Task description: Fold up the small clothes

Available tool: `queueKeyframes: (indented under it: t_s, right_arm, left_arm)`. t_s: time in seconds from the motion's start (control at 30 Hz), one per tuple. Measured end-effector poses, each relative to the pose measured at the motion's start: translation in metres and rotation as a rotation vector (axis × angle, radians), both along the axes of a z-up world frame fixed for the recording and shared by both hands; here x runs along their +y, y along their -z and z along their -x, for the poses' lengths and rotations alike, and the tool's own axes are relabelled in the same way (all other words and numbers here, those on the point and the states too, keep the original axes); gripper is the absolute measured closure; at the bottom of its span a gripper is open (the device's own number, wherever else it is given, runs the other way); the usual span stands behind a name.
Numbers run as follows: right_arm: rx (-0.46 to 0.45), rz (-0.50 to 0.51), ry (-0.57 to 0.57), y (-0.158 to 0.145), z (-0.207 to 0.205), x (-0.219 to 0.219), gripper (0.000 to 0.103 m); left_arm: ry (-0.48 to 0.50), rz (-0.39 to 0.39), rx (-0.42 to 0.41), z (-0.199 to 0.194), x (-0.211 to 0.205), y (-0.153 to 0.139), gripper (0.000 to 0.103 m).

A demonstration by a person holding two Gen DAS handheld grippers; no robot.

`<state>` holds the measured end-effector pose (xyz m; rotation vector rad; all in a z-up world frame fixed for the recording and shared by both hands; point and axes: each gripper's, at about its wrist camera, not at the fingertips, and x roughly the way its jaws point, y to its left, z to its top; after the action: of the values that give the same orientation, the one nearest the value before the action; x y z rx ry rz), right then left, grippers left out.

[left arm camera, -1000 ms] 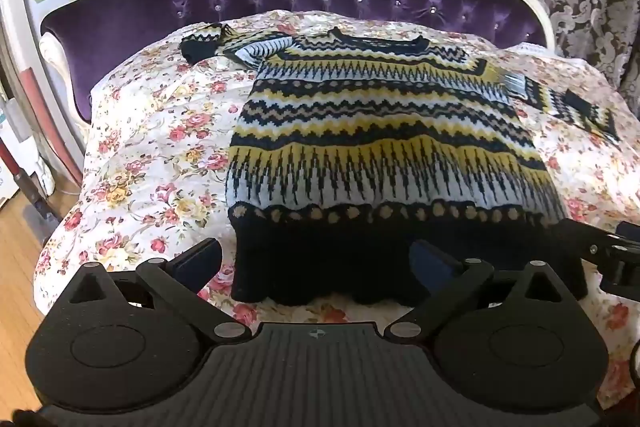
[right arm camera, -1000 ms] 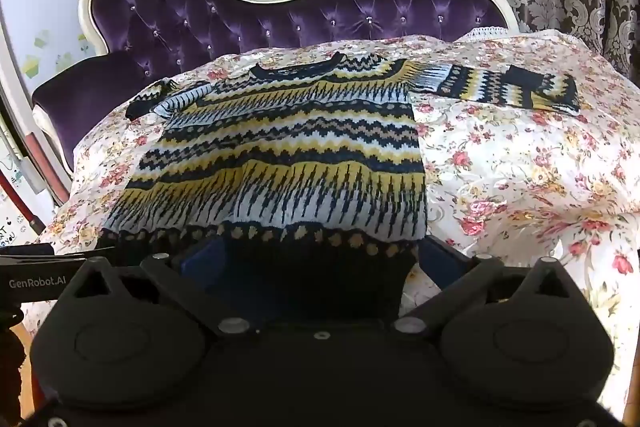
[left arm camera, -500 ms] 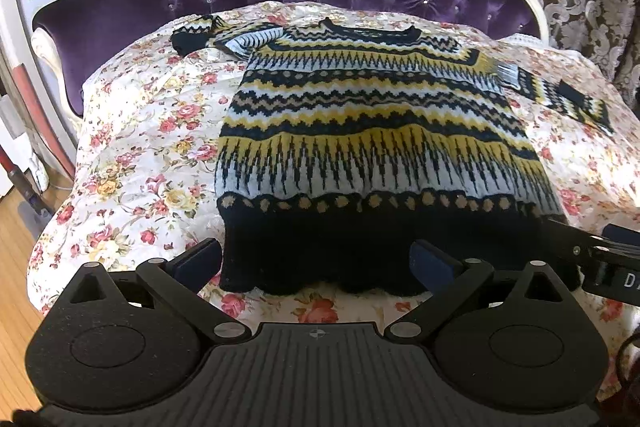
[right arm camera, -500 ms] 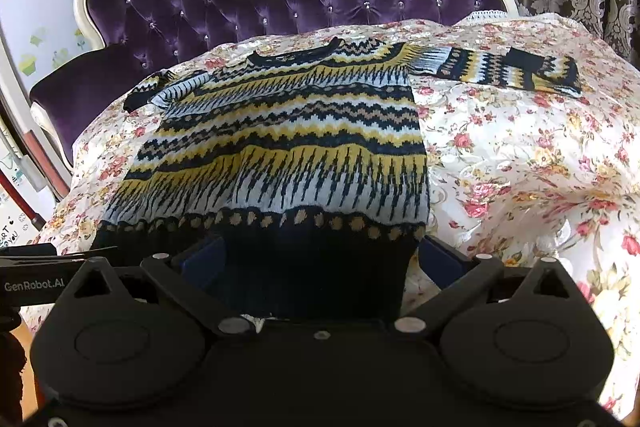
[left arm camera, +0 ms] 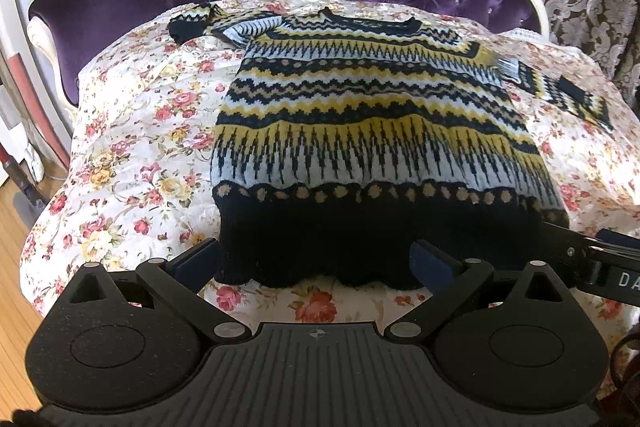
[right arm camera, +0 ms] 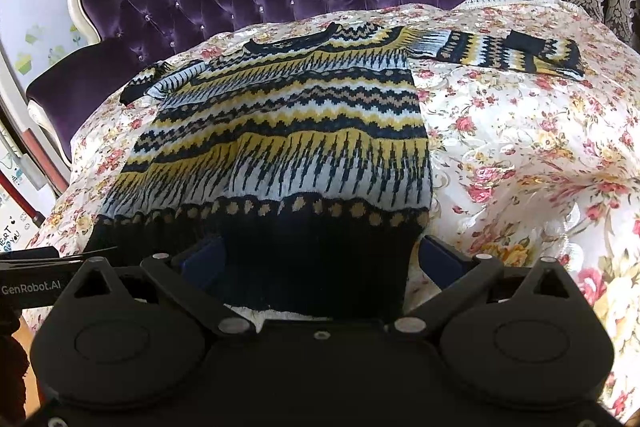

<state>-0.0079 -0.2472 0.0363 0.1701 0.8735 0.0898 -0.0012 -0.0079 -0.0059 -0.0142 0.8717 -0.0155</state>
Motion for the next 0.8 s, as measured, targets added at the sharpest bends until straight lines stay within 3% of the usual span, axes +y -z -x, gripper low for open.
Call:
queueKeyframes:
  t_s: [0.8]
  right_arm:
    - [0.034,-0.009,0.005,0.0069,-0.0056,0.0001,0.000]
  left_arm:
    - [-0.016,0.000,0.025,-0.0062,0.0063,0.0076,0.002]
